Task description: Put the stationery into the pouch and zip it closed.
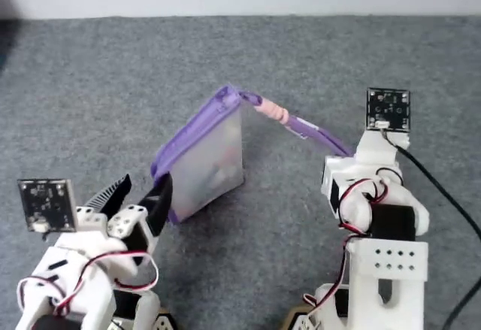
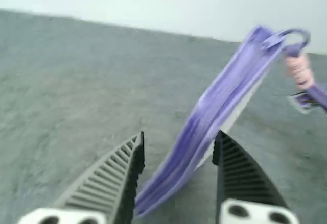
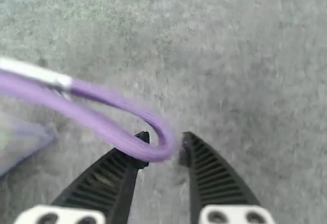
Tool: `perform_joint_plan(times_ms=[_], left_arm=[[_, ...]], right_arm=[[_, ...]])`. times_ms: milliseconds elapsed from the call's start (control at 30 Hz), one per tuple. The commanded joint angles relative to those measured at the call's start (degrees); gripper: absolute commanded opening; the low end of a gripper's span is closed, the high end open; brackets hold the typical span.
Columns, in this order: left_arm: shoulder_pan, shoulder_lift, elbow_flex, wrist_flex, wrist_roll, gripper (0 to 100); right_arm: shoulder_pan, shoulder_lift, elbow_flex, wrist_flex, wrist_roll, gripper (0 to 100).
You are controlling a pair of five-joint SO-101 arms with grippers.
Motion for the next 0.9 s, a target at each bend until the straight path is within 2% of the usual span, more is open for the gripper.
perform_joint_plan(times_ms=[0,200,433,500,867], left_arm=[[-3.96,0.18,1.89,-1.49,0.35,22],[-7.3,0.09,3.74,-1.49,0.44,22],[-12.22,0.09,3.65,-1.14,0.44,22],[-13.36,0.09,3.47,-0.97,0.44,22],[-13.89,0.0,-3.47,9.76,0.44,22]], right_arm=[[0.66,-1.54,-3.25,3.21,-0.44,4.4],[0.22,-5.32,-3.43,7.34,-0.62,3.1],[0.48,-17.19,-3.43,14.37,-0.26,17.6],[0.4,-20.18,-3.43,15.78,-0.26,18.8],[0.22,-24.66,-3.08,16.22,-0.7,8.4]])
